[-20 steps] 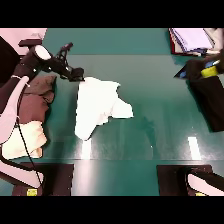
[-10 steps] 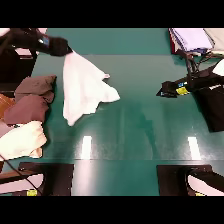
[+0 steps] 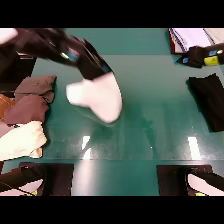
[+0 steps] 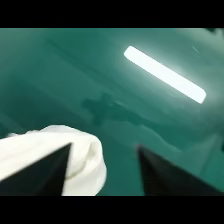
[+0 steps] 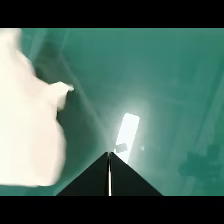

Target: Fold the shirts.

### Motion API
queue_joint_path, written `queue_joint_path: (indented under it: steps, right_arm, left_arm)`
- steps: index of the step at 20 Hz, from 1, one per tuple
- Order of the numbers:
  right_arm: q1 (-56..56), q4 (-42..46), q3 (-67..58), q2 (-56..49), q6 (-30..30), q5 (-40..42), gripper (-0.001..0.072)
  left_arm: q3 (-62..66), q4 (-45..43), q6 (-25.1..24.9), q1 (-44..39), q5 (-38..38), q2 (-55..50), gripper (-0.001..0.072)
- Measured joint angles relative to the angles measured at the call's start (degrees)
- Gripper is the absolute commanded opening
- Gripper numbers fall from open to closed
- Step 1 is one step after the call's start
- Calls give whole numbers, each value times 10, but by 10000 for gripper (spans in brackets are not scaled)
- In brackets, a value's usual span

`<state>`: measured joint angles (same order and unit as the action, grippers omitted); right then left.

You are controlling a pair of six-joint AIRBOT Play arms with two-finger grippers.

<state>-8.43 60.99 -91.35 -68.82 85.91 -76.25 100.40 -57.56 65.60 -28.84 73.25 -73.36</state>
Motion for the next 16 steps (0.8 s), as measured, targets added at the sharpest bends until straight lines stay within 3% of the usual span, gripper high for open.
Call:
queue_joint_path:
  steps: [4,9,16]
  right_arm:
    - [10,0,-44,1,0,-27,21]
    - [13,0,-58,3,0,-44,21]
    - [13,0,-37,4,0,-46,21]
  left_arm:
    - [-24,-76,45,-8,23,-4,541]
    - [-80,-137,106,127,31,5,542]
    - [-292,-66,123,279,-77,-18,543]
